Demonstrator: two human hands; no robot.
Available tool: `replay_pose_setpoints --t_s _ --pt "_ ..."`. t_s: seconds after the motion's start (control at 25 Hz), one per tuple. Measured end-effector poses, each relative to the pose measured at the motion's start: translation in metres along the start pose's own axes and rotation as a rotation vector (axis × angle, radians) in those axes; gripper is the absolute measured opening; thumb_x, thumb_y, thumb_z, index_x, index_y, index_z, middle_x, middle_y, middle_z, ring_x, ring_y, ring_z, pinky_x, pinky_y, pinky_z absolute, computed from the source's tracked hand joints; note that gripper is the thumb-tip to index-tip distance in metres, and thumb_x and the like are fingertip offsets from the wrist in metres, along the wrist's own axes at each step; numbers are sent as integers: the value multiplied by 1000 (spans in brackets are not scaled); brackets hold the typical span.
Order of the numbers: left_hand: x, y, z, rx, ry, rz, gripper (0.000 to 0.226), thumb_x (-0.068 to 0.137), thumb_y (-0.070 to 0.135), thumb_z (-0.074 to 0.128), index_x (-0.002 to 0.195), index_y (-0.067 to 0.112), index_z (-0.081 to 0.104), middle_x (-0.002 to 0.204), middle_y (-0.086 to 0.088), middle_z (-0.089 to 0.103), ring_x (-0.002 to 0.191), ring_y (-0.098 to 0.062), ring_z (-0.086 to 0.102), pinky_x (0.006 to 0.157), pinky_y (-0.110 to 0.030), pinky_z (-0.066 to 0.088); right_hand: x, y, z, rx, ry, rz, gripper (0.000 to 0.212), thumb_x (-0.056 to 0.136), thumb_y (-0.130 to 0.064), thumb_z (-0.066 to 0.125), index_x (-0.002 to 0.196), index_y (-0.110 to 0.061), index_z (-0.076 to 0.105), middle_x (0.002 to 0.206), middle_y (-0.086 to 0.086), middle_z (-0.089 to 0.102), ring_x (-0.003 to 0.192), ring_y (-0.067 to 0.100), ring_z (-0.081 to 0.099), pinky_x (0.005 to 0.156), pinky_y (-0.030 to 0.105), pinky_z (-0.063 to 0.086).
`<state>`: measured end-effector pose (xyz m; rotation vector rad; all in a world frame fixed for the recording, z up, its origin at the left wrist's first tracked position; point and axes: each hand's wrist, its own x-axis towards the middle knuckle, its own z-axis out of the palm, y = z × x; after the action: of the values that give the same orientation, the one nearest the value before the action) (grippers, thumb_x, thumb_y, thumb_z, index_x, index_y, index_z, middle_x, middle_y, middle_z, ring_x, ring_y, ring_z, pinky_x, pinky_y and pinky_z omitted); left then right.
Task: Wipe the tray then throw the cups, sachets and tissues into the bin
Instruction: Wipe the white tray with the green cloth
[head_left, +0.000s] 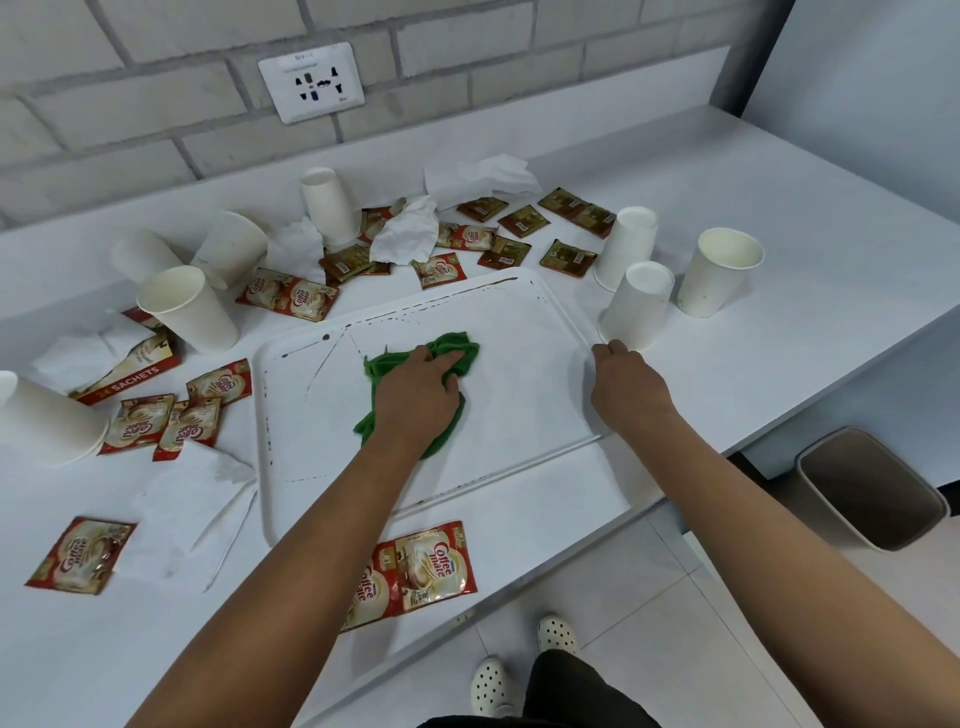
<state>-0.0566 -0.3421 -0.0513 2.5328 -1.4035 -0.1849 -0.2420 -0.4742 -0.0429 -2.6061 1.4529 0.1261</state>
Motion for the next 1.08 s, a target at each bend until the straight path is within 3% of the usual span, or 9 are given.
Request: replay_pose_setpoints --t_s 0.28,0.48,0.64,0.88,1.08 --pt "4 1 -1 -70 14 49 43 99 25 33 142 29 38 122 -8 46 90 -25 57 66 -27 39 24 -23 2 56 34 24 39 87 5 40 126 3 36 130 18 39 120 32 42 82 36 47" --pt "19 30 4 -62 -21 203 43 99 28 34 142 33 36 117 -5 45 94 -21 55 66 -27 40 46 -30 -4 18 61 -63 38 89 4 36 128 4 34 128 21 40 115 32 44 97 33 37" --pt "49 52 14 38 -71 278 42 98 32 34 139 39 39 115 -1 49 100 -19 54 65 -25 33 65 -34 -1 103 61 -56 42 90 3 36 132 1 32 131 20 39 119 31 42 96 32 38" --pt "82 60 17 135 -109 264 44 97 39 30 140 48 30 119 -3 48 113 -24 45 88 -38 36 64 -30 7 179 106 -41 43 88 3 37 130 -1 37 124 18 43 113 29 44 94 30 36" --pt "106 71 21 172 -128 197 47 96 47 25 144 44 25 127 -9 45 119 -30 45 92 -43 38 65 -31 8 184 112 -40 43 88 3 39 130 -2 37 124 16 44 111 27 45 94 30 38"
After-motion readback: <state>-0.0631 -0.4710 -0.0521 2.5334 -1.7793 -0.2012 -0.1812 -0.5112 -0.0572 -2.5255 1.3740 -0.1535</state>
